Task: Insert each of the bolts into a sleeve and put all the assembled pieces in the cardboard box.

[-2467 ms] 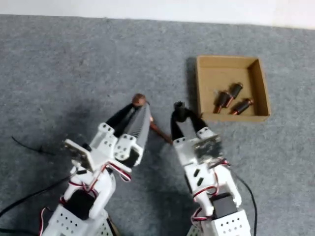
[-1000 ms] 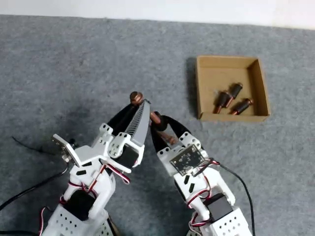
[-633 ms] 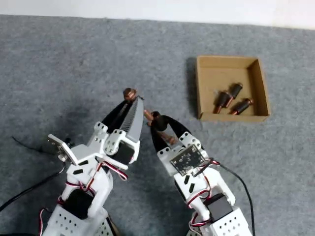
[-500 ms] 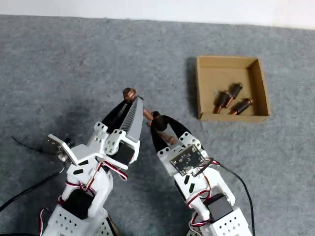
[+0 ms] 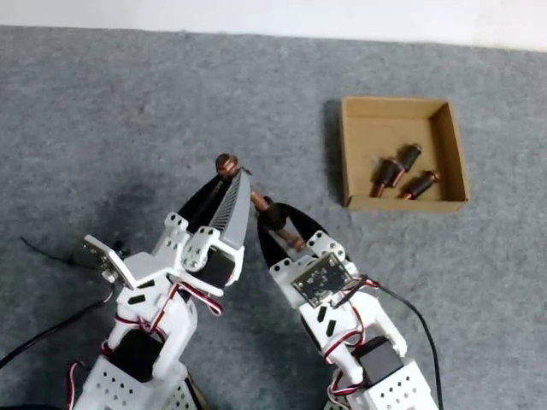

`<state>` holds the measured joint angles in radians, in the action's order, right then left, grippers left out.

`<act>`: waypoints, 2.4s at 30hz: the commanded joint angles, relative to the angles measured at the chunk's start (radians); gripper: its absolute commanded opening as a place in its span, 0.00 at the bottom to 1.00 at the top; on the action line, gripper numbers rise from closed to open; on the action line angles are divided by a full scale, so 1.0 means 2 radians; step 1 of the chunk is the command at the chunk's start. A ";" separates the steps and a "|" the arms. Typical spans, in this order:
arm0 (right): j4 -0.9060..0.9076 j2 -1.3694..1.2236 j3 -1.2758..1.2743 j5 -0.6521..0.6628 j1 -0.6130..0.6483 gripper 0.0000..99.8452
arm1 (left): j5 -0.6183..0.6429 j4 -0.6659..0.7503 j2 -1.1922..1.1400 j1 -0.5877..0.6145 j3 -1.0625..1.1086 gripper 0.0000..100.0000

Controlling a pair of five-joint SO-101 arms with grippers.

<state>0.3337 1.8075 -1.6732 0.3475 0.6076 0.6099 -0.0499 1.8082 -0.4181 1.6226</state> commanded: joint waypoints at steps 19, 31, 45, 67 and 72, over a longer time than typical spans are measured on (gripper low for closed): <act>-0.006 0.010 -0.050 0.003 0.005 0.01 | -0.024 0.000 -0.007 -0.029 0.013 0.01; -0.007 0.010 -0.050 0.002 0.005 0.01 | -0.021 -0.001 -0.007 -0.020 0.013 0.01; -0.037 0.010 -0.047 0.002 0.008 0.01 | 0.014 -0.051 -0.007 -0.003 -0.026 0.01; -0.043 0.010 -0.050 0.003 0.044 0.01 | 0.014 -0.051 -0.008 -0.007 -0.026 0.01; -0.042 0.010 -0.050 0.004 0.046 0.01 | 0.014 -0.051 -0.008 -0.004 -0.028 0.01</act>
<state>0.2708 1.8044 -1.6747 0.3491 0.6782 0.6329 -0.1419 1.8113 -0.4258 1.5873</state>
